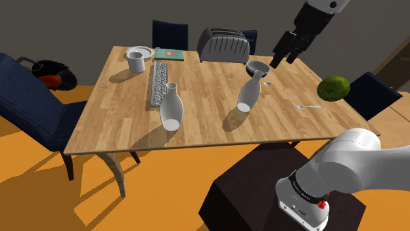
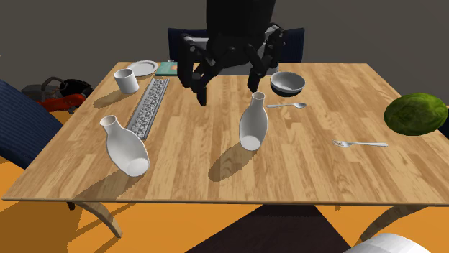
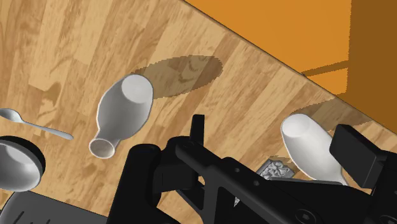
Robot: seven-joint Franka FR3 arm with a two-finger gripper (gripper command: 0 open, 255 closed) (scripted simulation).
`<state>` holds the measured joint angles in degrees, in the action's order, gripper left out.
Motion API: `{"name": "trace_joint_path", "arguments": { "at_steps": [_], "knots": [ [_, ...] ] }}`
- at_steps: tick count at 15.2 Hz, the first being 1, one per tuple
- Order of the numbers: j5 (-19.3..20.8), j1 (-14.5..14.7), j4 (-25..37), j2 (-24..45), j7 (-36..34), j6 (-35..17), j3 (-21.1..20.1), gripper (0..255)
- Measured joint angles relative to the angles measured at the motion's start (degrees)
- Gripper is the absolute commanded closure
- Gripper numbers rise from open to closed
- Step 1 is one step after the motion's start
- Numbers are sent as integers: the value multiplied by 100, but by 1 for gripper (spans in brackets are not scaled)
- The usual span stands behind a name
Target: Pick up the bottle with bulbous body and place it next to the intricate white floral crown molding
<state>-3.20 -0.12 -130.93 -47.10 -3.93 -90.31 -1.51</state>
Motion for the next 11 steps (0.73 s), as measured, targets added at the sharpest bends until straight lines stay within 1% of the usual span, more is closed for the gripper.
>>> {"name": "trace_joint_path", "arguments": {
  "at_steps": [2, 5, 11],
  "knots": [
    [21, -11, -31, 36, 36, -63, 31, 0],
    [156, -86, -111, 313, 273, -395, 246, 0],
    [410, -252, -328, 970, 807, -1233, 735, 0]
  ]
}}
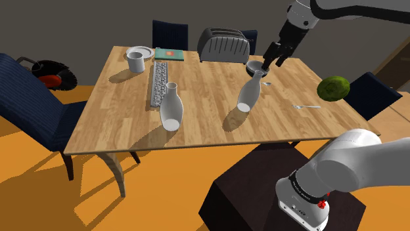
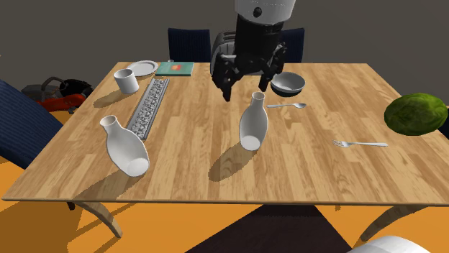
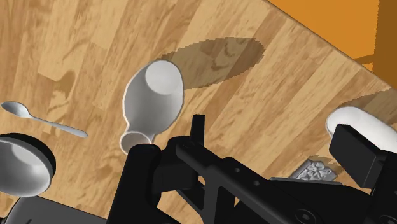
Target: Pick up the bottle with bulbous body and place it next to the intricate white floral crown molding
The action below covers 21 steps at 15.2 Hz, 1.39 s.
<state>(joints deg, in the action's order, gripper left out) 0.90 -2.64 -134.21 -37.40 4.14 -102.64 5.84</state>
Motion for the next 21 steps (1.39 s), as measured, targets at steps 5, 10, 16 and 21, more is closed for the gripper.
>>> {"name": "trace_joint_path", "arguments": {
  "at_steps": [5, 10, 16, 21],
  "knots": [
    [105, -94, 58, 762, 414, -686, 381, 0],
    [90, -168, 359, 1684, 897, -1283, 788, 0],
    [-97, -219, 742, 2646, 1388, -1822, 1124, 0],
    [-156, -207, 535, 2831, 1437, -2206, 1143, 0]
  ]
}}
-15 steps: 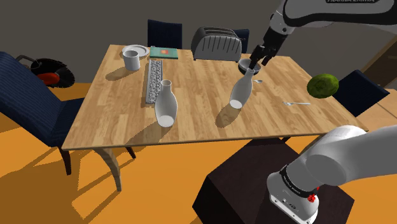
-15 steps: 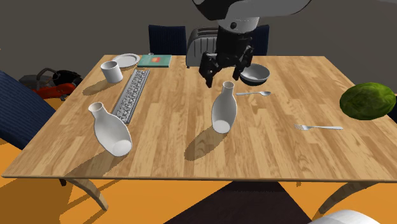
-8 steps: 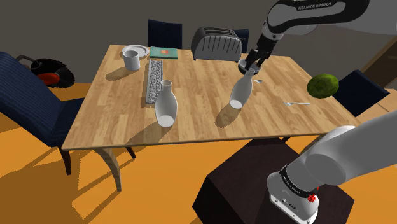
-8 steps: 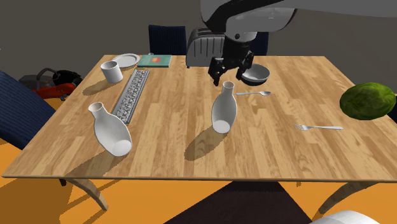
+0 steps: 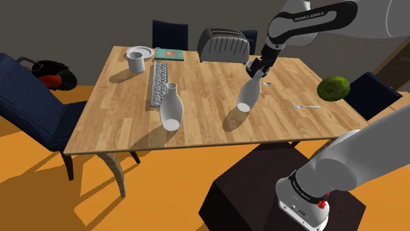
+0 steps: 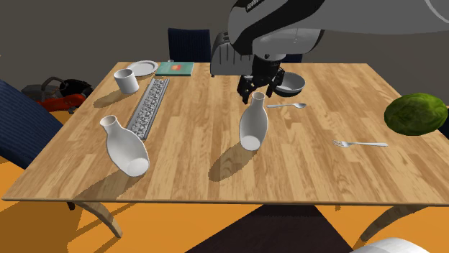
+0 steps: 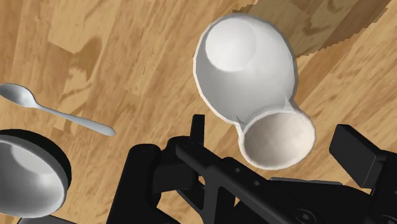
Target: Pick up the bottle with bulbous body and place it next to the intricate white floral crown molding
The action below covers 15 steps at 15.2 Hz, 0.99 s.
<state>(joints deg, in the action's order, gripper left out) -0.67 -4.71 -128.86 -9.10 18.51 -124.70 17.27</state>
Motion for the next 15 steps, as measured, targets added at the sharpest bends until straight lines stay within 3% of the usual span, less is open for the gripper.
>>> {"name": "trace_joint_path", "arguments": {
  "at_steps": [8, 9, 15],
  "knots": [
    [-25, 2, -58, 69, 26, -127, 10, 0],
    [-25, 2, -58, 69, 26, -127, 10, 255],
    [-25, 2, -57, 67, 25, -126, 9, 255]
  ]
}}
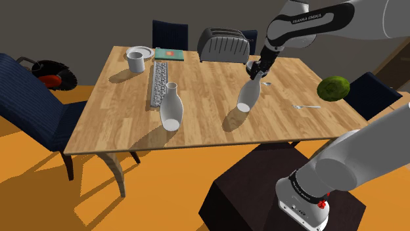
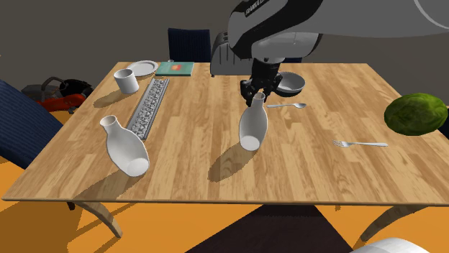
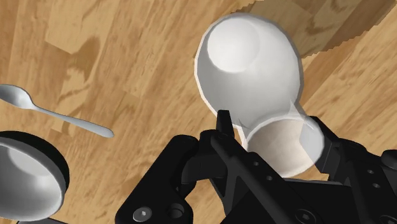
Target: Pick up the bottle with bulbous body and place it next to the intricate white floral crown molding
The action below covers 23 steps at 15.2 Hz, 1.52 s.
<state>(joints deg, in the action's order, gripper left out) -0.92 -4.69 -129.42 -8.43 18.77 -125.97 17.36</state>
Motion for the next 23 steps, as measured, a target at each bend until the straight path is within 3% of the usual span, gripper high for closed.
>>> {"name": "trace_joint_path", "arguments": {
  "at_steps": [6, 23],
  "knots": [
    [10, -1, 63, -24, -12, 90, -4, 255],
    [117, 4, 1053, -355, -153, 1394, -75, 255]
  ]
}}
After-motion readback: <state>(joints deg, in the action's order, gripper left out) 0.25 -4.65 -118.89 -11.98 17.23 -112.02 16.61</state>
